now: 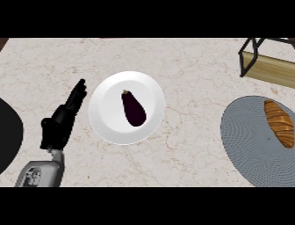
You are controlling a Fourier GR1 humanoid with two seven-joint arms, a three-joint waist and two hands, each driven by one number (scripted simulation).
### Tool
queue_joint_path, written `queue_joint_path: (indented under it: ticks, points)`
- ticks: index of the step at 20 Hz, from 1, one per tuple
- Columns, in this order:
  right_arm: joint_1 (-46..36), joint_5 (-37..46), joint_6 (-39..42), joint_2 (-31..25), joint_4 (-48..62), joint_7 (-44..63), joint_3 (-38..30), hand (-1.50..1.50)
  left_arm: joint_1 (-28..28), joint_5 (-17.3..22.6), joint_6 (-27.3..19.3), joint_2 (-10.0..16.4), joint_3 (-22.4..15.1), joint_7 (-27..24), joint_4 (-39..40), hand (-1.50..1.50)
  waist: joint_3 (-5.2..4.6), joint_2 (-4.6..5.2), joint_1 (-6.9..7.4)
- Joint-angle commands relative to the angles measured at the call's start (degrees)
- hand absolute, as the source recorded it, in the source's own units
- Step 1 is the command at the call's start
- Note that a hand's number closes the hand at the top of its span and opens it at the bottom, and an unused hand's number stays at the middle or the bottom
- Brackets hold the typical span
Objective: Pick the cupcake from the placemat and place it in the tiered shelf
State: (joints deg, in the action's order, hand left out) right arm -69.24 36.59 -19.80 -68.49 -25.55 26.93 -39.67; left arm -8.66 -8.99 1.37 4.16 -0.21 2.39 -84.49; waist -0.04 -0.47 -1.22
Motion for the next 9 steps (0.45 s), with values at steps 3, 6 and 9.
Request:
queue_joint_path:
  ticks: [3,6,9]
  points:
    - [10.54,-3.52,14.07,-8.61,-1.74,0.11,-2.55,-1.5,0.43,0.58,-0.46,-0.29,0.76,0.91,-0.21,0.0,0.05,-0.21,-1.36]
    - [17.4,-7.52,18.74,-11.34,-1.24,-2.97,-7.37,-1.5,0.71,0.43,-0.17,0.09,1.06,-2.65,1.54,0.0,0.09,-0.08,-1.65]
    - [22.28,-11.37,24.21,-15.55,-1.64,-3.72,-12.37,-1.5,2.13,0.71,0.32,0.92,1.21,0.37,-1.22,0.0,0.09,-0.2,-1.31]
